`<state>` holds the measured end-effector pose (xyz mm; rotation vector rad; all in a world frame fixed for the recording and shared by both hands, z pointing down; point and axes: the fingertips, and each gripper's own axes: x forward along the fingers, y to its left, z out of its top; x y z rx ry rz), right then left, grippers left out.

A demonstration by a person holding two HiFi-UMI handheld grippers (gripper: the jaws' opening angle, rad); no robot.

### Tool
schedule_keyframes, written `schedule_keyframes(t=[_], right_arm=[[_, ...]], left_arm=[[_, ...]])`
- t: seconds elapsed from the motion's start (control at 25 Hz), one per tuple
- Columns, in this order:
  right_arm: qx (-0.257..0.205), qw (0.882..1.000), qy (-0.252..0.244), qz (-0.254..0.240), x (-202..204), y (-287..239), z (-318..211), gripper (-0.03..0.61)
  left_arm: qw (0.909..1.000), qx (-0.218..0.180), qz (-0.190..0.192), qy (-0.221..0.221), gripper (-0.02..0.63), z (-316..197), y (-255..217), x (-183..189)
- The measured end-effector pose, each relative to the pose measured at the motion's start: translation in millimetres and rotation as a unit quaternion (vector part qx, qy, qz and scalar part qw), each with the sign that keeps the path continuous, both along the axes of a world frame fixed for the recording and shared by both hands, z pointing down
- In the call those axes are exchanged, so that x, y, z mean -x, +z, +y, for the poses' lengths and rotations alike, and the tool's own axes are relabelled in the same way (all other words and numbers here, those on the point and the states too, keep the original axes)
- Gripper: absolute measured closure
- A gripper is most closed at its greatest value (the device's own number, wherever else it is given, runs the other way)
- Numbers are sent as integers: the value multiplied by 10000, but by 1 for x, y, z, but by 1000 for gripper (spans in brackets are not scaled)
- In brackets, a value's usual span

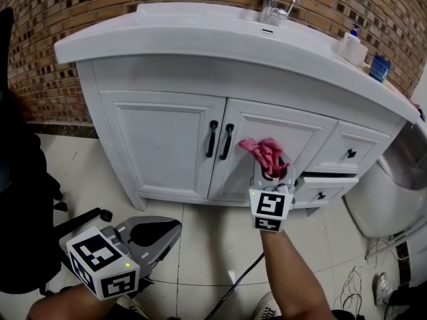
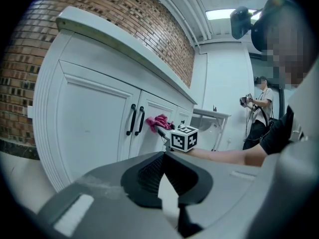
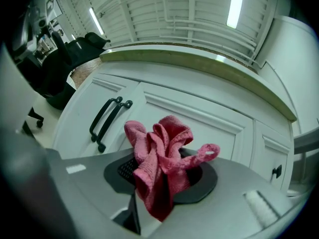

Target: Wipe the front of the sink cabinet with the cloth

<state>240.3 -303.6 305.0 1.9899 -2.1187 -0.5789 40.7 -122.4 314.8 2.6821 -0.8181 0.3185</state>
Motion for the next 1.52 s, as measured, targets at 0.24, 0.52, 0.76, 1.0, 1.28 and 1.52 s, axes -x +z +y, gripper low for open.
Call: schedule_keyframes(t=[0.24,0.52,0.76,1.0,1.28,1.52], right_arm=[[290,9995,27,94,4,39,-2,431],[783,9964,44,318,4,101,-2,431],[1213,9918,5,393,5,149,-4,431],[1697,9843,-27,489,8,190,-4,431],[2149,9745,-72,645,7,230,-4,426],[2569,9638,-102,712,8,260,-4,427]], left_arm=[[10000,-3,2,-6,609,-2,0,-1],[10000,8,30,3,609,-3,0,0],[10000,27,76,-16,609,-5,-1,3],[9999,75,99,-14,609,-7,1,5],[9998,111,158,-30,609,-8,-2,6],[9997,96,206,-104,609,-11,-4,13]])
